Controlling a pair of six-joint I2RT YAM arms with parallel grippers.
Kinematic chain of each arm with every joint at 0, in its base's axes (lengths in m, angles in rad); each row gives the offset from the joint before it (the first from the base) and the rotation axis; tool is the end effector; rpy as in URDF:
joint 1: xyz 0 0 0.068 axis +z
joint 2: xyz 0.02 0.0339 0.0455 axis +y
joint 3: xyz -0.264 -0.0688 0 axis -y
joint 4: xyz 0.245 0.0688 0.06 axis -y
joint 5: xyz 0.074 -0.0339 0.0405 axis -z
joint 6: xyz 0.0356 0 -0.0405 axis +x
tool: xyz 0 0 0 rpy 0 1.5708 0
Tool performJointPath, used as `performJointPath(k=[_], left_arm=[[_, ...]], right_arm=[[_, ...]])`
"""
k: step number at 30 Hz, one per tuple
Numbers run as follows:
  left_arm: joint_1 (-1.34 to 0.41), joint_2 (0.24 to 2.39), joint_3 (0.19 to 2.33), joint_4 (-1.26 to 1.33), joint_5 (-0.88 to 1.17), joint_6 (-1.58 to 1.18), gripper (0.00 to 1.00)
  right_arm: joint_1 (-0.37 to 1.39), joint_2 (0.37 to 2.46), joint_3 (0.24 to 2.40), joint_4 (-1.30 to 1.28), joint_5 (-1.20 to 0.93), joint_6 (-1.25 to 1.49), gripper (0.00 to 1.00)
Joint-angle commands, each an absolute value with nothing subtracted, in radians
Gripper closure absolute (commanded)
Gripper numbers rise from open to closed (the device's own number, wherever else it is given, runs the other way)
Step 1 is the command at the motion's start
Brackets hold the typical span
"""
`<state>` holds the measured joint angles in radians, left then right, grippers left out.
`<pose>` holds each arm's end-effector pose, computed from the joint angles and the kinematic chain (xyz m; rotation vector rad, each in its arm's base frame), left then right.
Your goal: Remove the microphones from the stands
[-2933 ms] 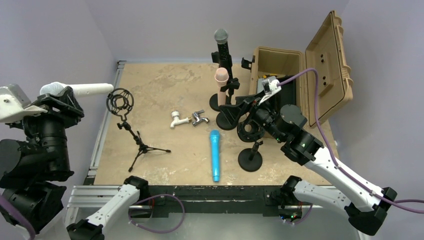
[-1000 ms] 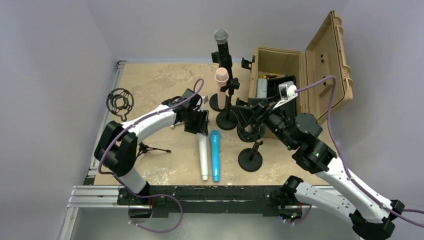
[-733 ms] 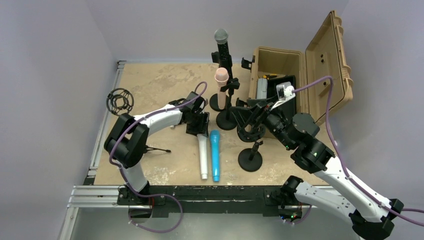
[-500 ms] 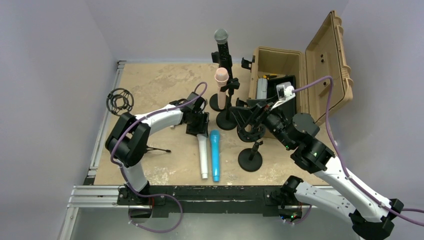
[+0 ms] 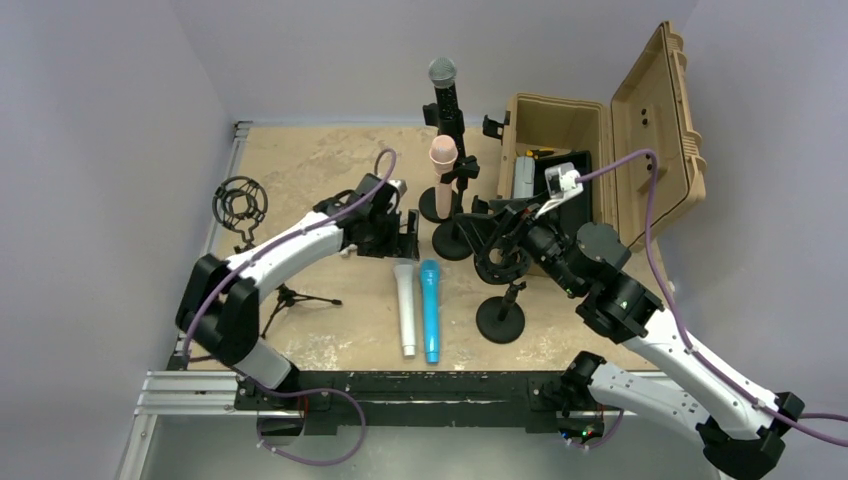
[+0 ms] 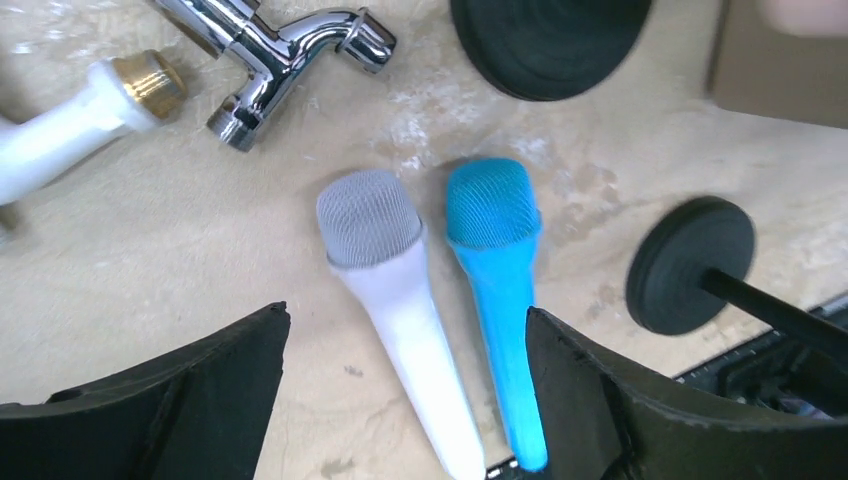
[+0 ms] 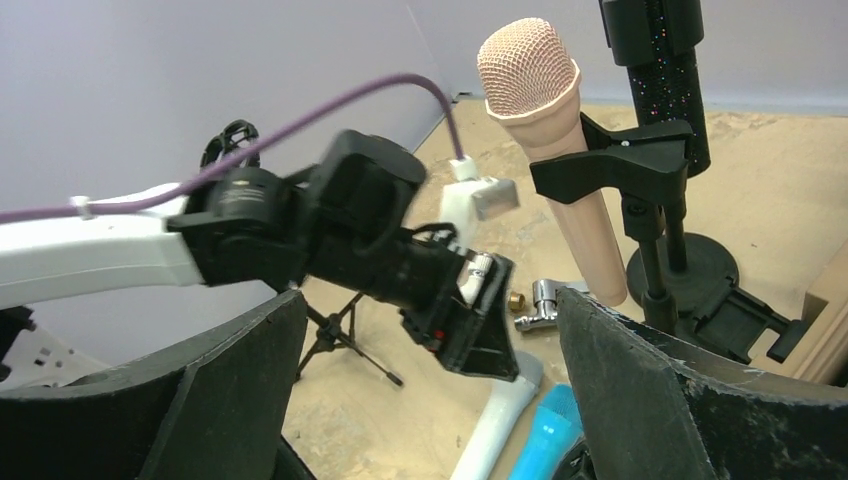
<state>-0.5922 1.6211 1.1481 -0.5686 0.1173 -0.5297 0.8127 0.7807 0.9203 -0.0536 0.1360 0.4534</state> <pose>0.2747 -0.1898 0.2246 0.1276 2.7039 -0.5247 0.1242 0.1242 0.4022 -0.1639 1.5466 0.9149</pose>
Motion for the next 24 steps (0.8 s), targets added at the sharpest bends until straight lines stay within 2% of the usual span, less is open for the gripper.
performJointPath(k=[1,7,11,18,24], left_arm=[[-0.596,1.400,1.201,-0.666,0.099,-0.485,0.13],[-0.596,1.060,1.268,-0.803,0.105,-0.362,0.12],[-0.595,0.858,1.341,-0.885,0.021,-0.295,0.12],[-0.595,0.571,1.380,-0.905,-0.292,-0.306,0.10],[-0.595,0.427,1.315,-0.913,-0.455,-0.318,0.10]], right_arm=[[0.815,0.780,0.921,-0.012,0.127,0.475,0.04],[0.815,0.832,0.892,0.041,0.103,0.459,0.01],[0.826,0.912,0.911,0.100,0.007,0.467,0.05],[1.101,1.149,0.986,0.258,0.158,0.546,0.06],[1.208,1.410,1.043,0.498,0.136,0.719,0.09]])
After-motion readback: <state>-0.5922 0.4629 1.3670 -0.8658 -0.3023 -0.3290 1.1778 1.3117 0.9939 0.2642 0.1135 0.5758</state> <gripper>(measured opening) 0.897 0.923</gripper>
